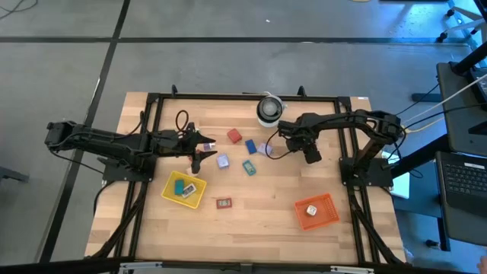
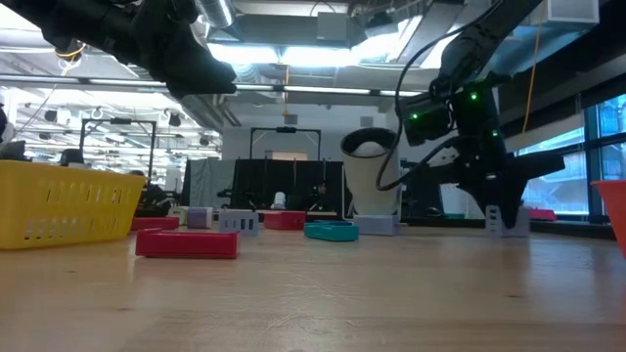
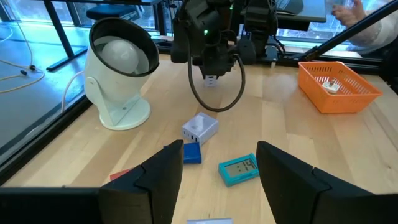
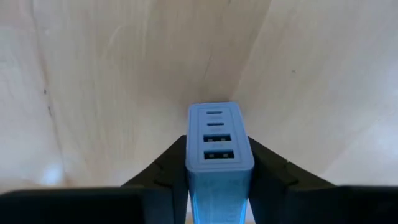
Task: Pick & Place Office items
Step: Put the right violet charger adapter into the orange bin
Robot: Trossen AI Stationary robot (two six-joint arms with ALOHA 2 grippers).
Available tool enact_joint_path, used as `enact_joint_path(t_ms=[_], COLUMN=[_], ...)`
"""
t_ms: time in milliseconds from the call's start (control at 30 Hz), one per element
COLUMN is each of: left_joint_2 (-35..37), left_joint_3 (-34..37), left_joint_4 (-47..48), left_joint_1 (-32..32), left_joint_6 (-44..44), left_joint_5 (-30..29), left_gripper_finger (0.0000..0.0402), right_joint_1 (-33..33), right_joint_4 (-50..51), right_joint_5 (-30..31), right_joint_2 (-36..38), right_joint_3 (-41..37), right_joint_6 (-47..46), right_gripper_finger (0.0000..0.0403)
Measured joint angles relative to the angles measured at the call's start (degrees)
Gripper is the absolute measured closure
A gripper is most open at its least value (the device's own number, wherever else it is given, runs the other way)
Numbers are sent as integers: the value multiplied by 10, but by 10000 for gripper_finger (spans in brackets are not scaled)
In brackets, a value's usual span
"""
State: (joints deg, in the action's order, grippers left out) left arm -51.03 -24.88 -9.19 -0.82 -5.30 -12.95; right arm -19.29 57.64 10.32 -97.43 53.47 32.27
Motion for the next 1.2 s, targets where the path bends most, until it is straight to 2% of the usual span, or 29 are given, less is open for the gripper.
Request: enact_joint_path(t_ms=[267, 367, 467, 633, 733, 833, 1000, 1100, 1200], left_joint_2=[0, 0, 0, 0, 0, 0, 0, 0, 0], left_joint_3=[0, 0, 0, 0, 0, 0, 0, 0, 0], left_joint_4=[0, -3, -8, -13, -13, -13, -43, -78, -97], left_joint_1=[0, 0, 0, 0, 0, 4, 13, 17, 22], left_joint_6=[0, -1, -1, -1, -1, 0, 0, -8, -27], left_joint_5=[0, 0, 0, 11, 11, 11, 6, -9, -39], left_gripper_finger=[203, 203, 203, 203, 203, 203, 203, 203, 203], right_joint_1=[0, 0, 0, 8, 25, 51, 102, 127, 154], right_joint_4=[11, -4, -42, -165, -244, -294, -396, -471, -527], right_joint_5=[-42, -99, -186, -329, -368, -364, -285, -250, -176], right_joint_2=[0, 1, 2, 7, 15, 20, 28, 43, 77], right_joint_3=[1, 11, 27, 46, 47, 47, 47, 47, 47], right_joint_6=[-73, -141, -252, -451, -517, -563, -599, -574, -519], right_gripper_finger=[285, 285, 285, 285, 285, 285, 285, 285, 285])
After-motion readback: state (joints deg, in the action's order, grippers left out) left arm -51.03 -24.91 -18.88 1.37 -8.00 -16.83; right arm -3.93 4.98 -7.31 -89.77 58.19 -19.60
